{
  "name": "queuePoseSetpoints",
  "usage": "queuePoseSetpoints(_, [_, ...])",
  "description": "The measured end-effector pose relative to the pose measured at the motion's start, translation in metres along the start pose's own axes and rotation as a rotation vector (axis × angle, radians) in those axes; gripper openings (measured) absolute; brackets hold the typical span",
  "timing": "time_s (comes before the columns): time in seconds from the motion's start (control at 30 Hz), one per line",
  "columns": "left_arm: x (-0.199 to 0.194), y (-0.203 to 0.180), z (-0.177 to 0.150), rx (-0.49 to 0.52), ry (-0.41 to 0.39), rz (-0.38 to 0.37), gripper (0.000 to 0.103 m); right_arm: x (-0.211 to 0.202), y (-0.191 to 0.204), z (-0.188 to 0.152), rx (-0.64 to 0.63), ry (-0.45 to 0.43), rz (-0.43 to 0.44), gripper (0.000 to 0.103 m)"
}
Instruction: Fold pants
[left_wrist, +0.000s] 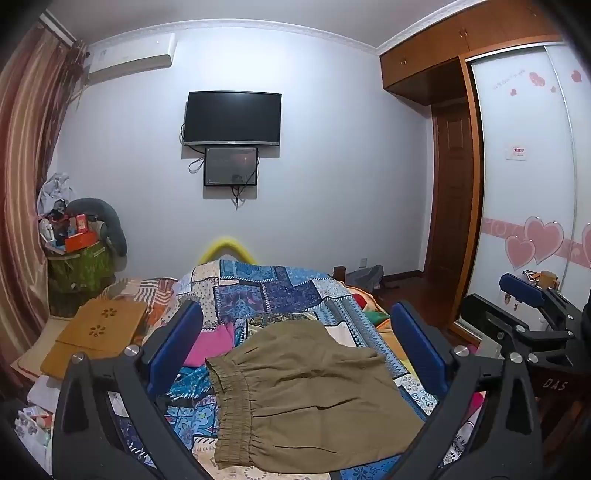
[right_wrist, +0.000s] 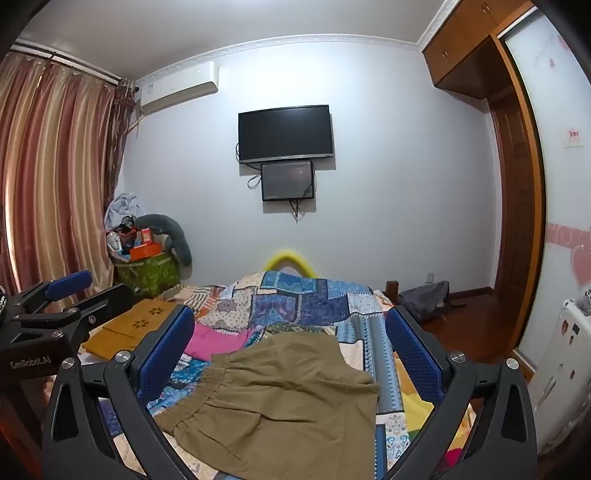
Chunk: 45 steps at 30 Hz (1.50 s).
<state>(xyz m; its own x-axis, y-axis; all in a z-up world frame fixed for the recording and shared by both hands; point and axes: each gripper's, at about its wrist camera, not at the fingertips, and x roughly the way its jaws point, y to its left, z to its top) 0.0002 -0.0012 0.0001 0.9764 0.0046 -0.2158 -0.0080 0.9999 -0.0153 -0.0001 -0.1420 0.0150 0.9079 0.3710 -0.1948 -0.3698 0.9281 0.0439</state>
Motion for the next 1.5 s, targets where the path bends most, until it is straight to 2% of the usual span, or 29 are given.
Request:
queuePoseSetpoints(0.27, [-0.007,-0.015,0.000,0.028,-0.014,0.022,0.103,-0.001,-0.001,0.000,0.013,0.002,0.003,0.103])
queuePoseSetpoints(0.3, [0.001,-0.005,-0.001,0.004,0.012,0.012,0.103,0.000,0.000,-0.001,0.012,0.003,0.003,0.103])
queuePoseSetpoints(0.33, [0.004,0.002,-0.005,-0.008,0.000,0.003,0.103,0.000,-0.001,-0.001,0.012,0.003,0.003,0.103])
queuePoseSetpoints(1.5, [0.006,-0.002,-0.003,0.007,0.016,0.004,0.103,0.006,-0.002,-0.007,0.026,0.033,0.001,0.103])
